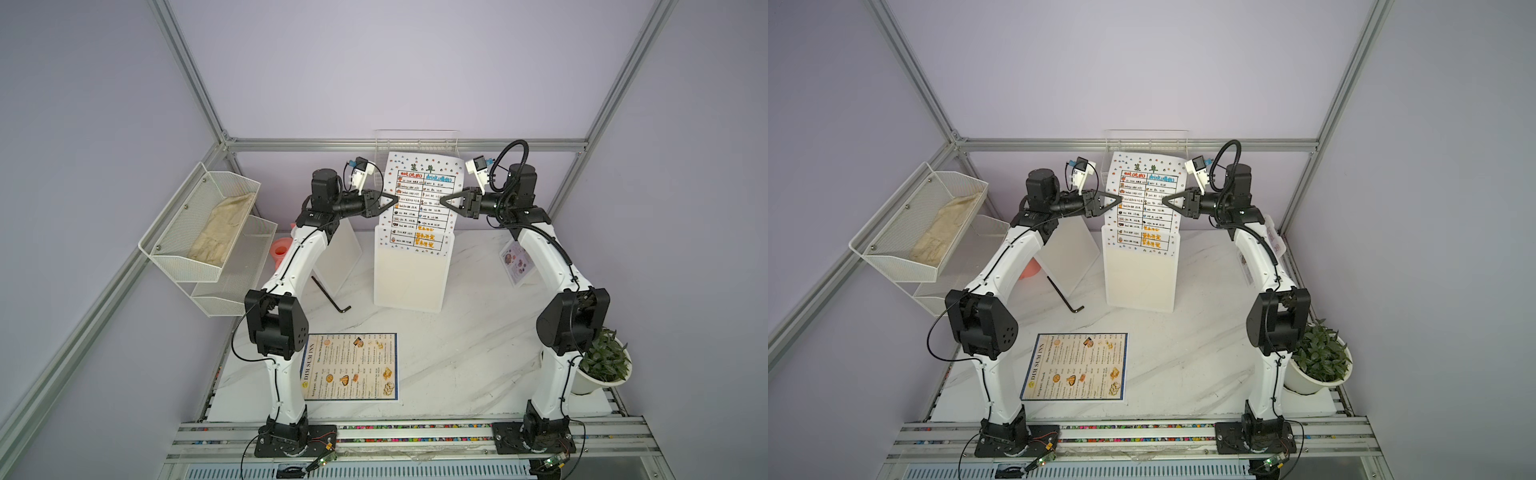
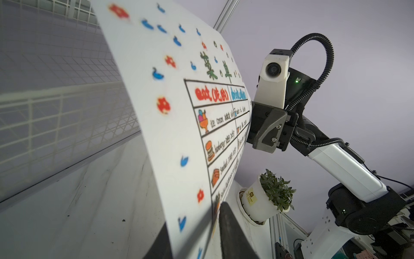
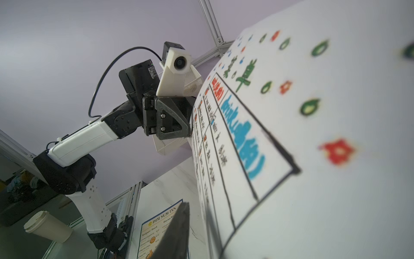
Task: Insert the menus into the narrow rack
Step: Insert the menu into the narrow rack.
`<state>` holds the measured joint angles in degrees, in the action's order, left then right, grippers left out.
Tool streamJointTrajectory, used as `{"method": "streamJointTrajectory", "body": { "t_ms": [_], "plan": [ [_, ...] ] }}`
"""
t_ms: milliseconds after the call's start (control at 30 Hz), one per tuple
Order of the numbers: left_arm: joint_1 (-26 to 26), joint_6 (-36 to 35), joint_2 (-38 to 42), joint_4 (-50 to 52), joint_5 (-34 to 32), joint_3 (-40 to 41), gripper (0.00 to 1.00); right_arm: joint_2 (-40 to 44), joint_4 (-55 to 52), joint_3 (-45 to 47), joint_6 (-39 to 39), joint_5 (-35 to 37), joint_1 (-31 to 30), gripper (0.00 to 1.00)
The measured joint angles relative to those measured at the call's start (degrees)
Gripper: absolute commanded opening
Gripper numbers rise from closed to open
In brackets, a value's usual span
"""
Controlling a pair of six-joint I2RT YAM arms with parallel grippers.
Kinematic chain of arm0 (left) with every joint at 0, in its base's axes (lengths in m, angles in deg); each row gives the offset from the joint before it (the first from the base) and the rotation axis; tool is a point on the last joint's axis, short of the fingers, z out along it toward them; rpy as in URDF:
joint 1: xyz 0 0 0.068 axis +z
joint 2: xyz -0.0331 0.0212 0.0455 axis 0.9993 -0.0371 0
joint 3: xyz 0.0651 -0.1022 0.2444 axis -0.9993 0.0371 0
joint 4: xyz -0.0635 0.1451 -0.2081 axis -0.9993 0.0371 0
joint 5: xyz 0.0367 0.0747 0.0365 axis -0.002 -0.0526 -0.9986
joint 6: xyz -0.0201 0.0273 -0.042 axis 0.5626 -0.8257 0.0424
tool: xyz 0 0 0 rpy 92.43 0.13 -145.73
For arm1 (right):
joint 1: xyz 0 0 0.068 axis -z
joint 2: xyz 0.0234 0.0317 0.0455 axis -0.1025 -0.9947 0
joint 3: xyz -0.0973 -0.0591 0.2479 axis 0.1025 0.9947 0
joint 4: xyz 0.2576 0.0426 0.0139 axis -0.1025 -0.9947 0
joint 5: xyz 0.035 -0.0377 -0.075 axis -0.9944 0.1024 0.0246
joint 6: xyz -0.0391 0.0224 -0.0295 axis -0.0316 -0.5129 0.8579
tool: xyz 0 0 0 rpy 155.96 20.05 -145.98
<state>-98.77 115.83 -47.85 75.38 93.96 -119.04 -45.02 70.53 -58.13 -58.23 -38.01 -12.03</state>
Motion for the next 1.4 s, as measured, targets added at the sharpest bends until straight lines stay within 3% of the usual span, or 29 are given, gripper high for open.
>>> {"method": "streamJointTrajectory", "body": {
  "t_ms": [900,1200,1400],
  "plan": [
    [0.00,0.04,0.00,0.00,-0.39,0.00,0.29,-0.57,3.39,-8.76,-5.68,3.76,0.44,0.31],
    [0.00,0.04,0.00,0.00,-0.63,0.00,0.31,-1.33,3.80,-8.76,-7.17,3.56,0.52,0.12],
    [0.00,0.24,0.00,0.07,-0.81,0.00,0.47,-1.75,5.40,-8.63,-8.90,2.75,0.52,0.02]
  ]
}}
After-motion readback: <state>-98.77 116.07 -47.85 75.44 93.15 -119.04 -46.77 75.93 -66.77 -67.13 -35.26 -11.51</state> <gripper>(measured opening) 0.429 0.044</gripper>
